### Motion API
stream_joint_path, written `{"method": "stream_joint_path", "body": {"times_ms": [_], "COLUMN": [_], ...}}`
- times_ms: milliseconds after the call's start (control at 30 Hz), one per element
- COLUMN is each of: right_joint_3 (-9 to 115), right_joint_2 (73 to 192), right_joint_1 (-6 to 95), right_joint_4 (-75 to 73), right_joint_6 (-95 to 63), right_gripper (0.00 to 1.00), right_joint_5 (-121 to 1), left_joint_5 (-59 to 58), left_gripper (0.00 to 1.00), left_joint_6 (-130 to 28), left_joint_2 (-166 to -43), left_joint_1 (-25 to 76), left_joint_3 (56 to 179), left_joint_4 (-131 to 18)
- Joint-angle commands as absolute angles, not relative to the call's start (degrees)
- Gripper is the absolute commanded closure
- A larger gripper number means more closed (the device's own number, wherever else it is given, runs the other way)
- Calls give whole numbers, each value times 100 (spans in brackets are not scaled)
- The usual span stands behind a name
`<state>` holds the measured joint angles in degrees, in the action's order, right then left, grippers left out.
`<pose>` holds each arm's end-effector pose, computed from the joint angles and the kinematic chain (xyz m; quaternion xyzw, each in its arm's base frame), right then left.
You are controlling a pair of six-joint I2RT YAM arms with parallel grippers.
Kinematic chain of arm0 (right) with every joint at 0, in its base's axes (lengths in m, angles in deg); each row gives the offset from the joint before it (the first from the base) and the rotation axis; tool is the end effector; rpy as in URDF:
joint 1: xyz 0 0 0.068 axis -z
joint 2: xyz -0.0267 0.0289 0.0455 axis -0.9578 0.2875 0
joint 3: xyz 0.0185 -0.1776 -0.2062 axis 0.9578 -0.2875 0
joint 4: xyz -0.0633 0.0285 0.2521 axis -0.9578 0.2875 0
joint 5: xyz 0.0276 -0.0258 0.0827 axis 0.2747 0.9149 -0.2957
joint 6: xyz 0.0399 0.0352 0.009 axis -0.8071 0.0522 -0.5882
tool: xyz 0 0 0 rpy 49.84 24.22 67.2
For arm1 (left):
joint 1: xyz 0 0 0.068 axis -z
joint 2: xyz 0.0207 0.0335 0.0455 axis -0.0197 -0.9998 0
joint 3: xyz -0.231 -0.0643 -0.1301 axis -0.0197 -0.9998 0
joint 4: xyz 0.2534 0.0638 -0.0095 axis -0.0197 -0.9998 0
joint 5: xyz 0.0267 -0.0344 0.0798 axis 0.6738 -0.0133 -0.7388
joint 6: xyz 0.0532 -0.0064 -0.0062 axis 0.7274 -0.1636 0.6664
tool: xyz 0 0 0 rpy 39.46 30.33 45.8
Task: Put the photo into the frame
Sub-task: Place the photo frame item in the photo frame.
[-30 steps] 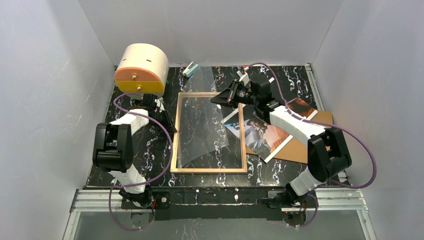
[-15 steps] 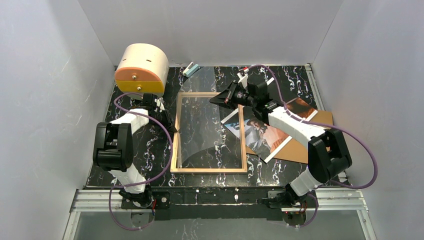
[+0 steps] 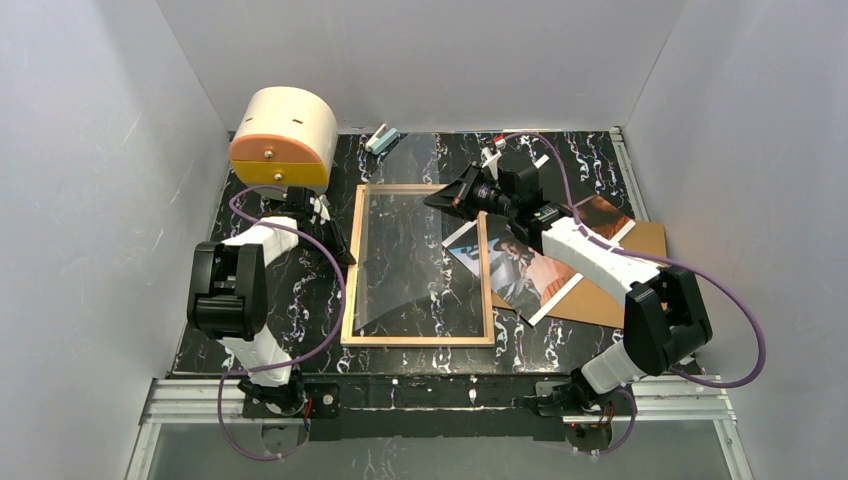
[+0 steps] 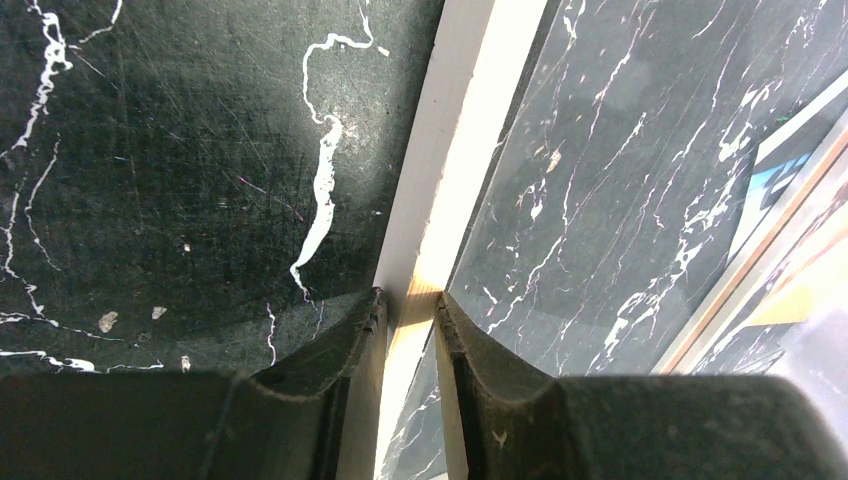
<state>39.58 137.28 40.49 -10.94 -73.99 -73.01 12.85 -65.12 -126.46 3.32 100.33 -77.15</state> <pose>0.2905 0.2025 0.3081 0.1066 0.7754 0.5506 0.2901 0.3241 -0.0383 0.1624 -0.1278 0.9436 -0.2376 0.1919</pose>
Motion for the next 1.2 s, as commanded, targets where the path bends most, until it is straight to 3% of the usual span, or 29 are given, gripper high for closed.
{"method": "stream_joint_path", "body": {"times_ms": [0,1167], "right_joint_3": [3953,3774], "right_joint_2": [13619,13499], "right_joint_1": [4015,3897], "right_joint_4": [-1515,-1287], "right_joint_6": [-7570,-8782], "right_gripper": [99,99], "right_joint_5": [-7366,-7245], "left_joint_5": [1164,1224], "left_gripper": [78,79], "left_joint_6": [-6414,-6457], "left_joint_2": [-12806,-12883], "left_joint_1": [353,353], "left_joint_3": [10036,10074], "left_joint_4": [-7872,-7832]}}
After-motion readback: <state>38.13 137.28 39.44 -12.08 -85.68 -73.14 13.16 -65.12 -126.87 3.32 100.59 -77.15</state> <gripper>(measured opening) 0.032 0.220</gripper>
